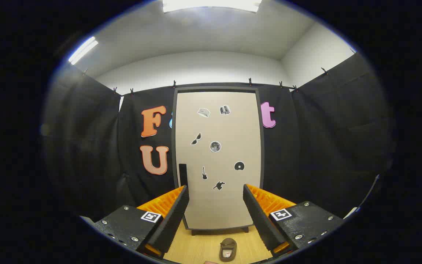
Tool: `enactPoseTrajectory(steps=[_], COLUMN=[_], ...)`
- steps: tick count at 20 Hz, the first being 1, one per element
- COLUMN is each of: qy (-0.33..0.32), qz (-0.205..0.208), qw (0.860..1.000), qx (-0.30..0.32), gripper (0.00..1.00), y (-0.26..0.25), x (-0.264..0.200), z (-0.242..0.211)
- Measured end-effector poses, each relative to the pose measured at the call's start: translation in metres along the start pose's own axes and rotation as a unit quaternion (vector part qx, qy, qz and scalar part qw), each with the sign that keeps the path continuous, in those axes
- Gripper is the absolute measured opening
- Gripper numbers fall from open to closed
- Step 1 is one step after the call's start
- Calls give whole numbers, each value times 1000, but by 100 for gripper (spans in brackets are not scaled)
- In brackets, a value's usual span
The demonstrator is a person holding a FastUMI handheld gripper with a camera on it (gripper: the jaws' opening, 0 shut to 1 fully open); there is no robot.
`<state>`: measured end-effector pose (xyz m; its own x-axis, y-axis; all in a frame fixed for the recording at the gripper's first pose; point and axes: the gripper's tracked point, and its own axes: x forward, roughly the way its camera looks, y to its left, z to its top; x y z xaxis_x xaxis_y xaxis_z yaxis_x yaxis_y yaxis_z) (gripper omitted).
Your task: Open the shoe cabinet door, grab the shoes and put them into the shoe cabinet, then close the shoe cabinet door.
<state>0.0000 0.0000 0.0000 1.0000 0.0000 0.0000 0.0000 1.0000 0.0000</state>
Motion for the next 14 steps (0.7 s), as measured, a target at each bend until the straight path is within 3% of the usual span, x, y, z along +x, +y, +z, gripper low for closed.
enactPoseTrajectory(steps=[14], qy=[4], qz=[-5], qw=[1000], qx=[-5], gripper=[93], y=[64], x=[55], z=[-17])
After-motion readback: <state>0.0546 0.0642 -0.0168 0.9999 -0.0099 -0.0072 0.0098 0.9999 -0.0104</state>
